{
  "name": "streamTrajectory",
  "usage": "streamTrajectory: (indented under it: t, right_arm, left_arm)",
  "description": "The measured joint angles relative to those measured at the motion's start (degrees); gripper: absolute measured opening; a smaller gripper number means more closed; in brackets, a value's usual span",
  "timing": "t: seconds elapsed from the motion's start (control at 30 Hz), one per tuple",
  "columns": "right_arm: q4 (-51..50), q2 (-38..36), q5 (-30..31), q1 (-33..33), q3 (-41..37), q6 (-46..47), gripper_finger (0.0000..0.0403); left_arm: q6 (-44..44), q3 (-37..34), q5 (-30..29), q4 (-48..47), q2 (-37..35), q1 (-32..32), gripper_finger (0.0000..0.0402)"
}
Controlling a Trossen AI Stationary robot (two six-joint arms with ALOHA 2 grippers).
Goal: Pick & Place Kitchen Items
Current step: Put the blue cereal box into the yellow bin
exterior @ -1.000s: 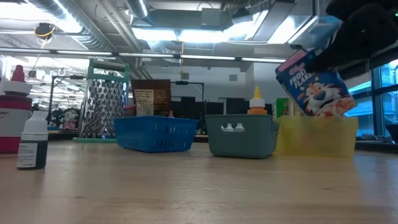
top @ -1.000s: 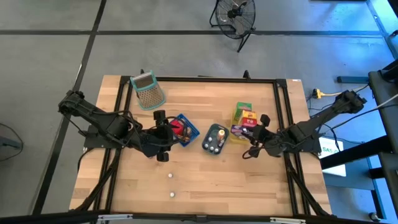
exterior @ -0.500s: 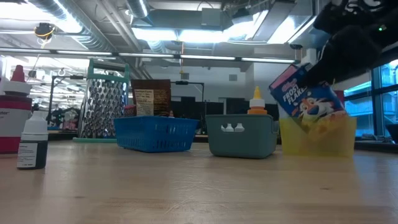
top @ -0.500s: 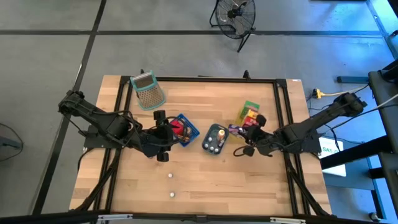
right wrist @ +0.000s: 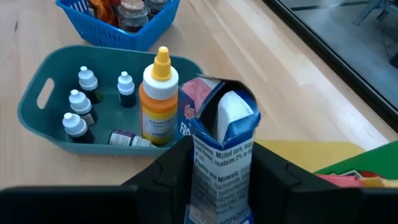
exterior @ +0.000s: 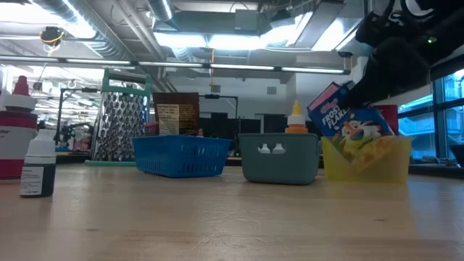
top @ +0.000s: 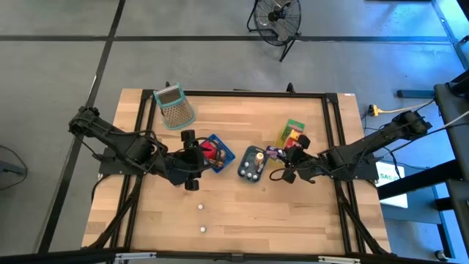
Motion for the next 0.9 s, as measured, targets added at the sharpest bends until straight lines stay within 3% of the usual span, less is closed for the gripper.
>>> streamTrajectory:
  t: [0.4,0.9]
  right_arm:
    - [-0.3,0.1,-0.4,-0.2,0.0,0.1,0.0189]
    - [-1.5,0.1,-0.4,-0.2,0.0,0.1,0.0197]
  left_arm:
    - [-0.5,0.0,0.0,0.0,0.0,0.0,0.0203]
    - [-0.5,0.0,0.0,0.0,0.0,0.0,0.0203]
